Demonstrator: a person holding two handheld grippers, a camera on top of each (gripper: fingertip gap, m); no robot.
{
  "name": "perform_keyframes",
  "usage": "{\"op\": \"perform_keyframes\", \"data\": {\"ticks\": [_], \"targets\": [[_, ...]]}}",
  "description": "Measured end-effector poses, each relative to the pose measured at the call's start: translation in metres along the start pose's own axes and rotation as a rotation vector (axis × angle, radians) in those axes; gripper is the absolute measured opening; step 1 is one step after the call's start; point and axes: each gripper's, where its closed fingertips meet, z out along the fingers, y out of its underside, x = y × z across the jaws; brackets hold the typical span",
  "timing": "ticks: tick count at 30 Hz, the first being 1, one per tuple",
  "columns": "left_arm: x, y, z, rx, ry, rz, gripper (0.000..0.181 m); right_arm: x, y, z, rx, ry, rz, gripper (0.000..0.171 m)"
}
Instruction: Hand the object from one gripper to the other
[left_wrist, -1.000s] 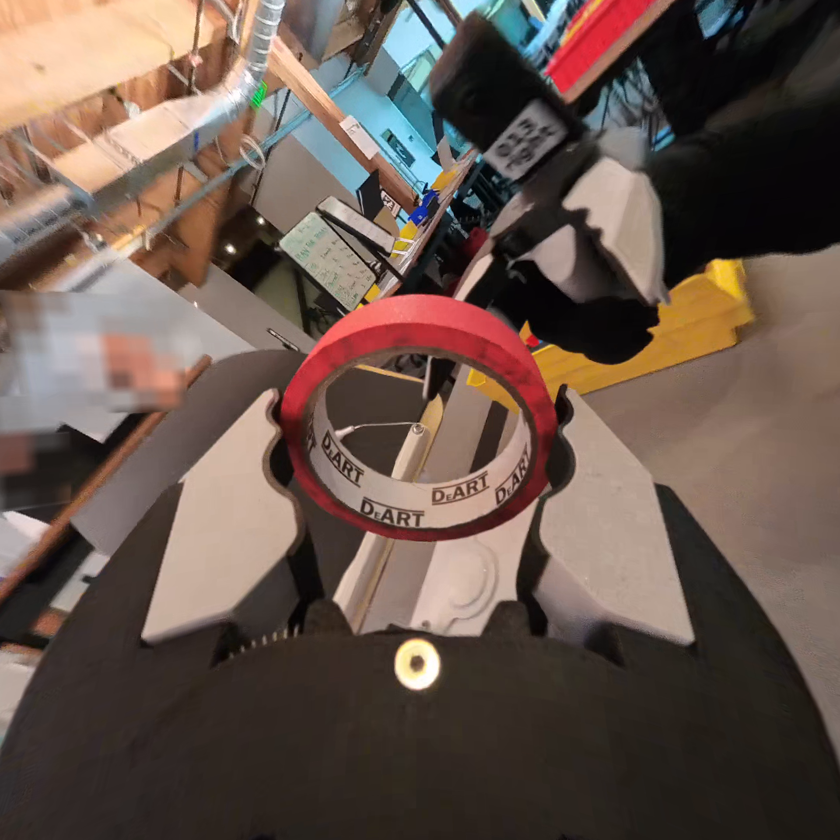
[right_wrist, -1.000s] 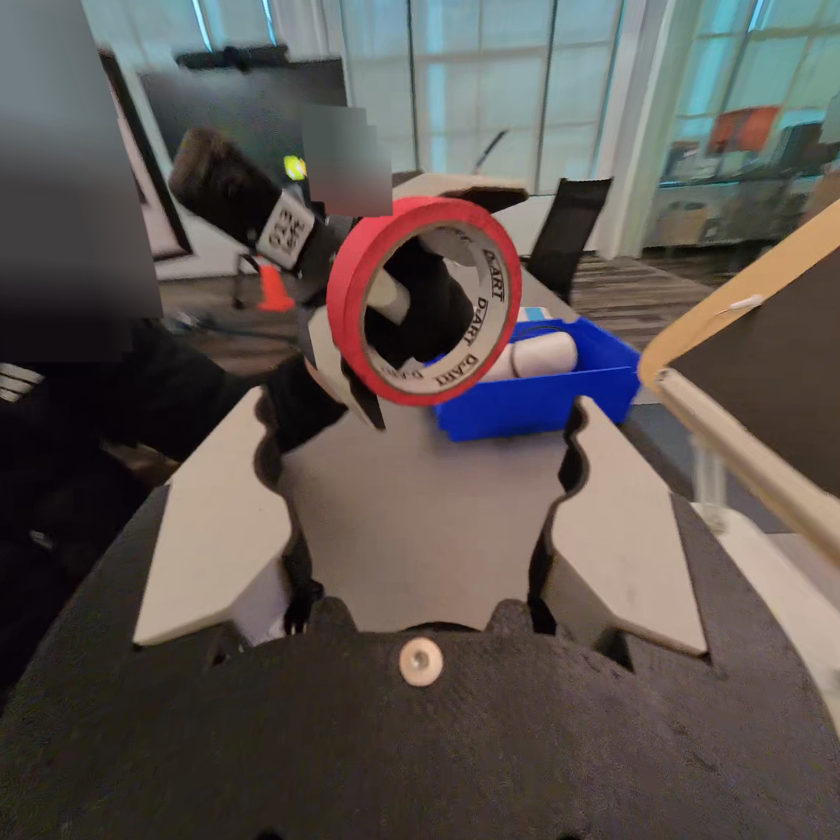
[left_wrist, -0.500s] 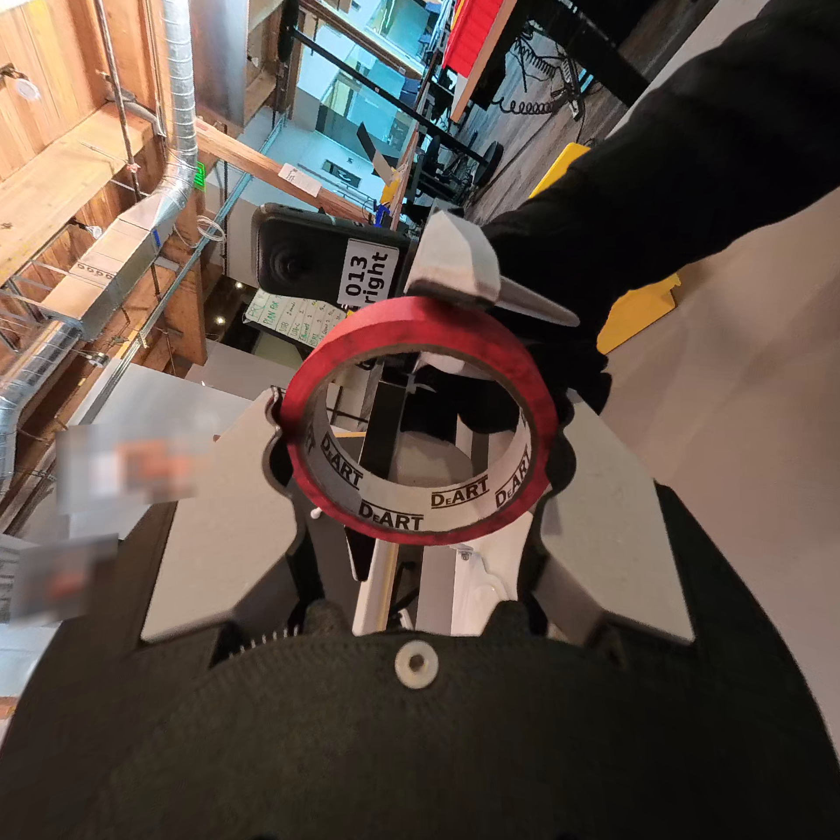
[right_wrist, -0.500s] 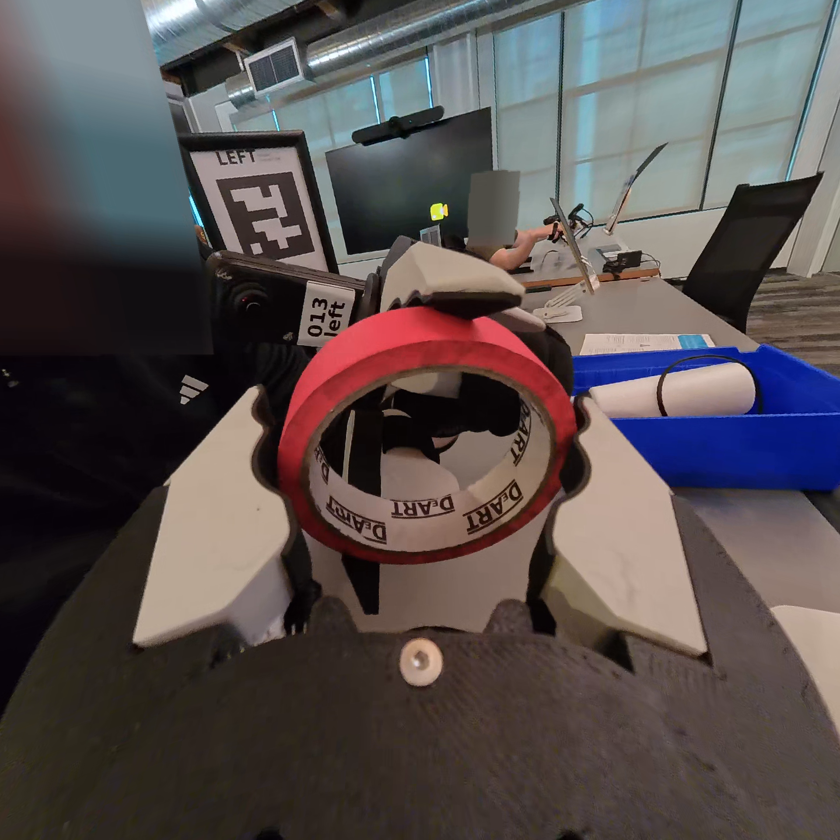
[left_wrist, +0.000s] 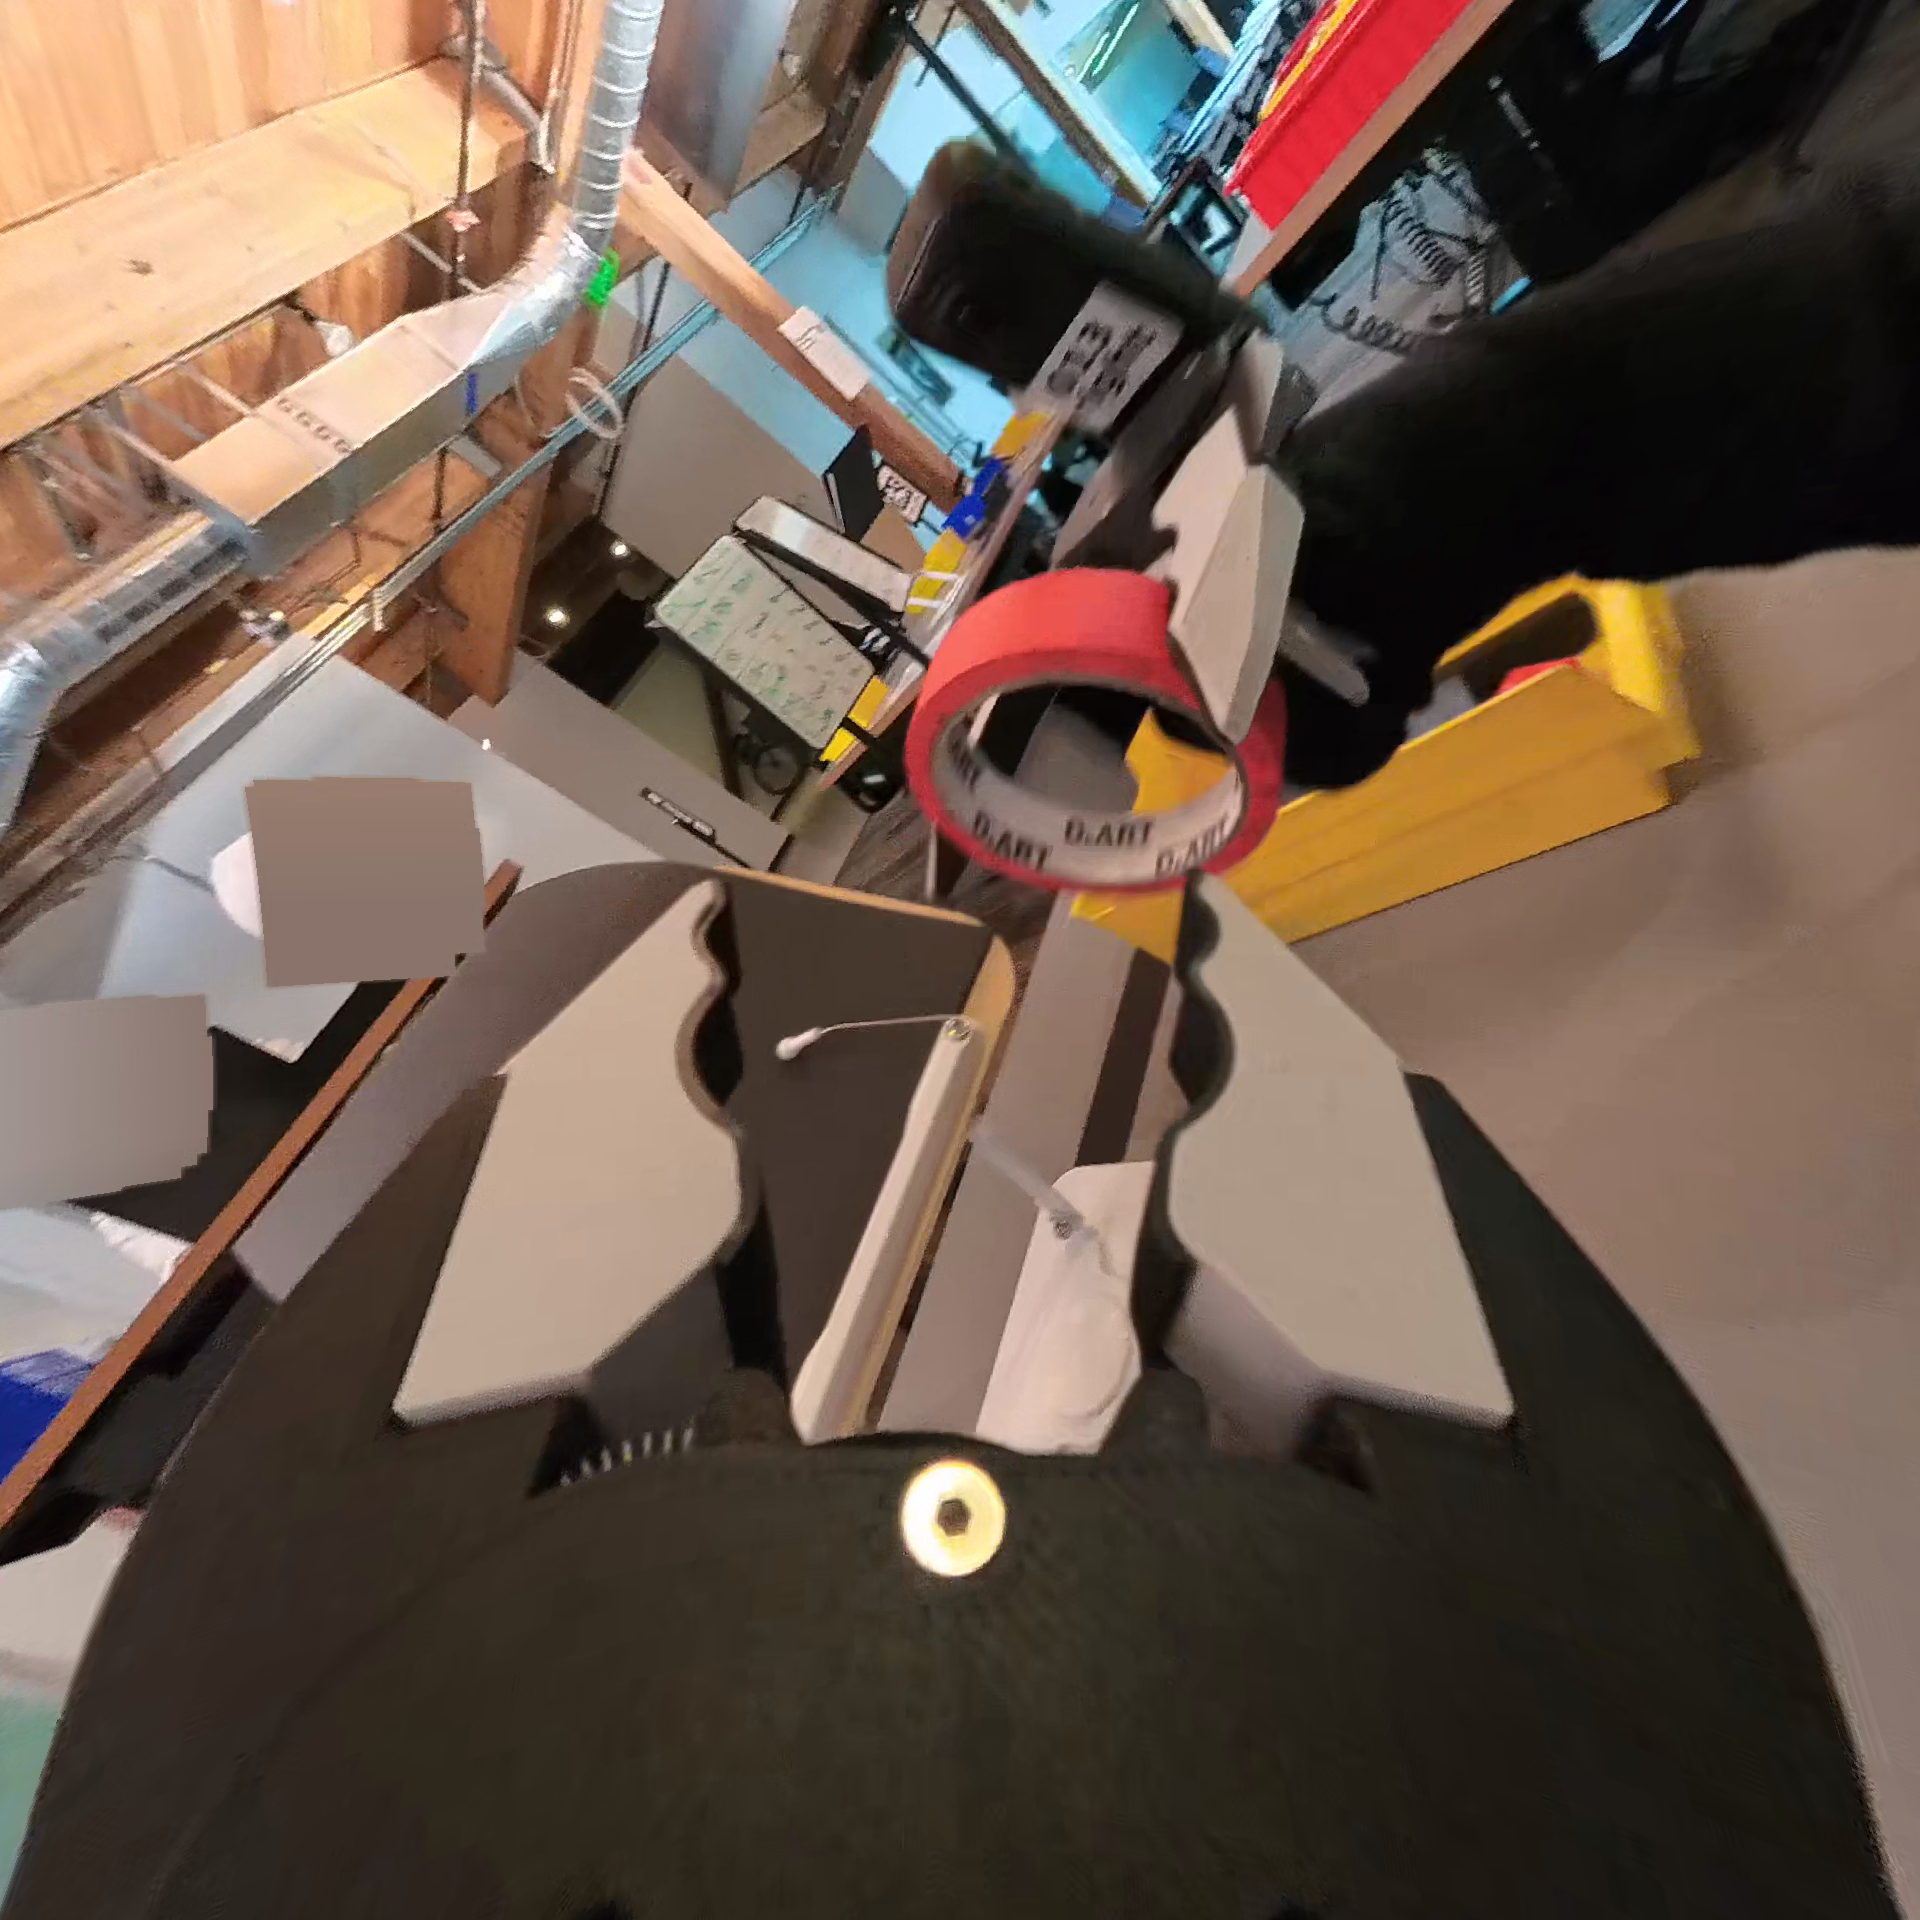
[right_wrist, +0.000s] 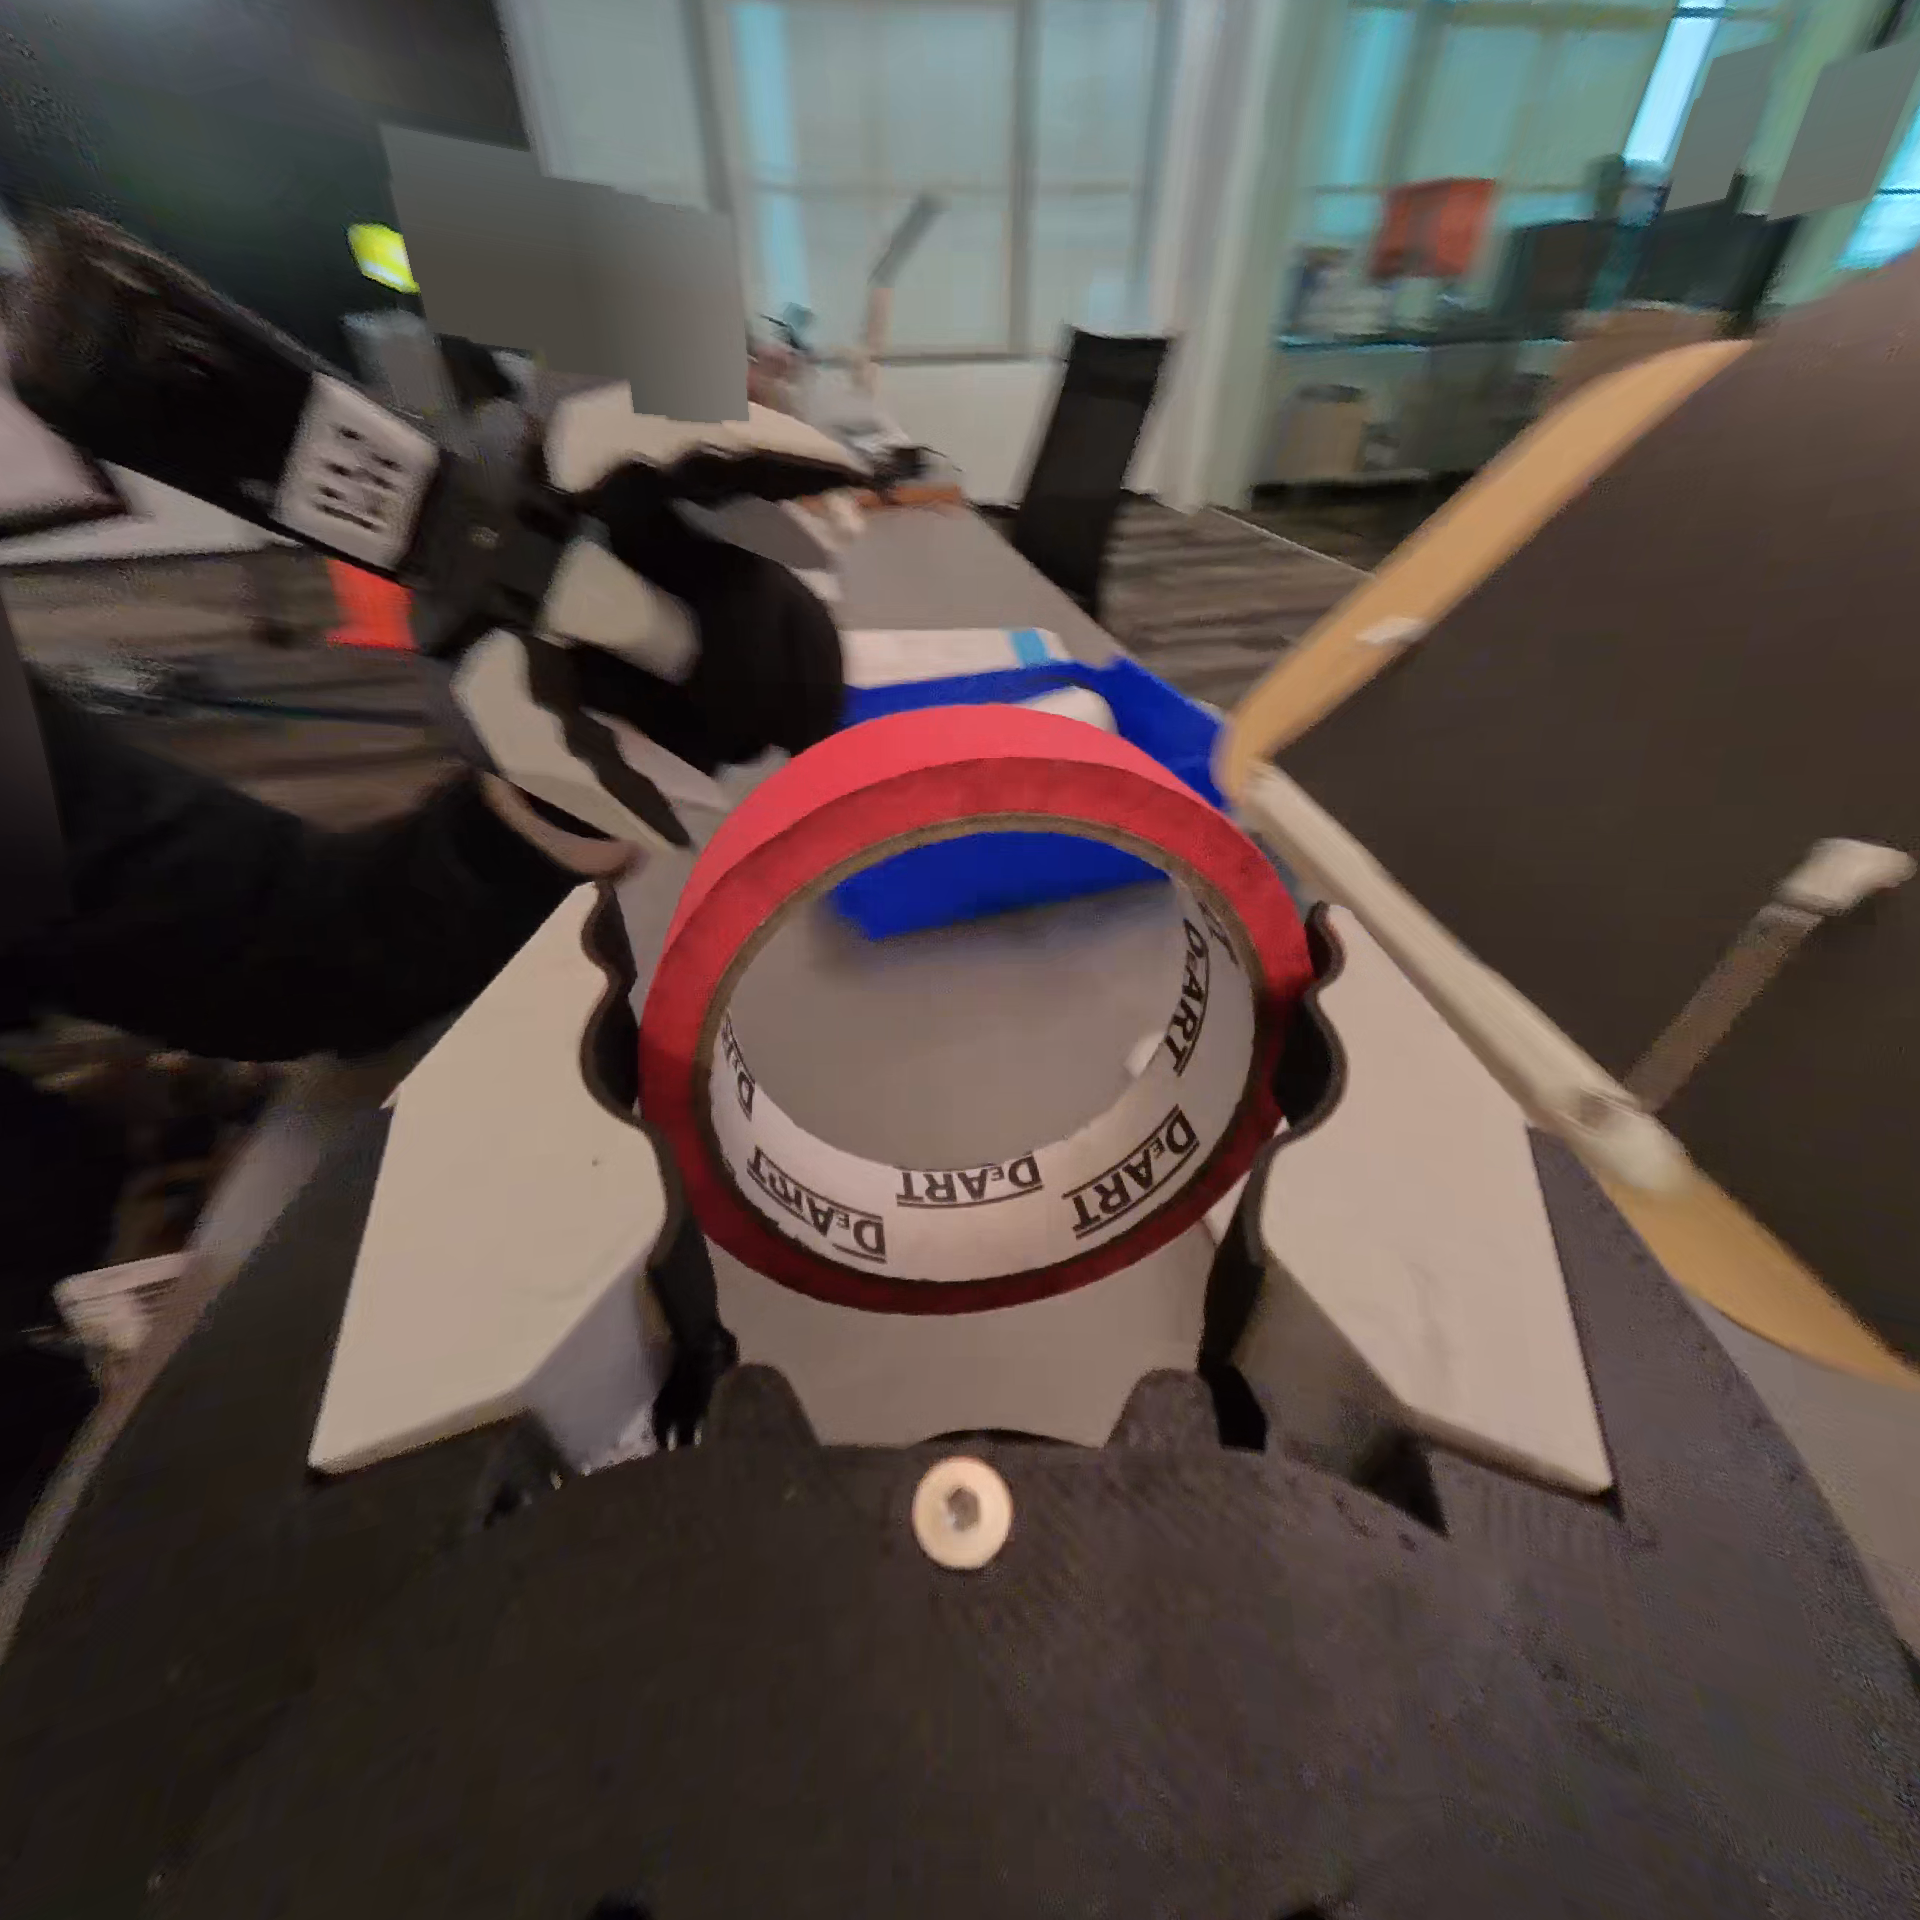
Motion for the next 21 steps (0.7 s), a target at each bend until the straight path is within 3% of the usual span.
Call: {"op": "perform_keyframes", "data": {"ticks": [4,7,10,15,21], "targets": [[-0.014,0.009,-0.006,-0.037,-0.037,-0.015,0.075,0.058,0.005,-0.055,-0.113,0.352,-0.04,0.124],[-0.014,0.015,-0.006,-0.061,-0.031,-0.021,0.071,0.111,0.045,-0.113,-0.365,0.675,-0.07,0.124],[-0.006,0.018,0.0,-0.083,-0.008,-0.011,0.069,0.145,0.091,-0.161,-0.561,0.861,-0.004,0.124],[0.01,0.023,0.011,-0.115,0.032,0.025,0.07,0.171,0.153,-0.214,-0.79,1.015,0.121,0.124],[0.018,0.027,0.015,-0.128,0.06,0.023,0.07,0.162,0.218,-0.233,-1.001,0.964,0.304,0.126]]}}
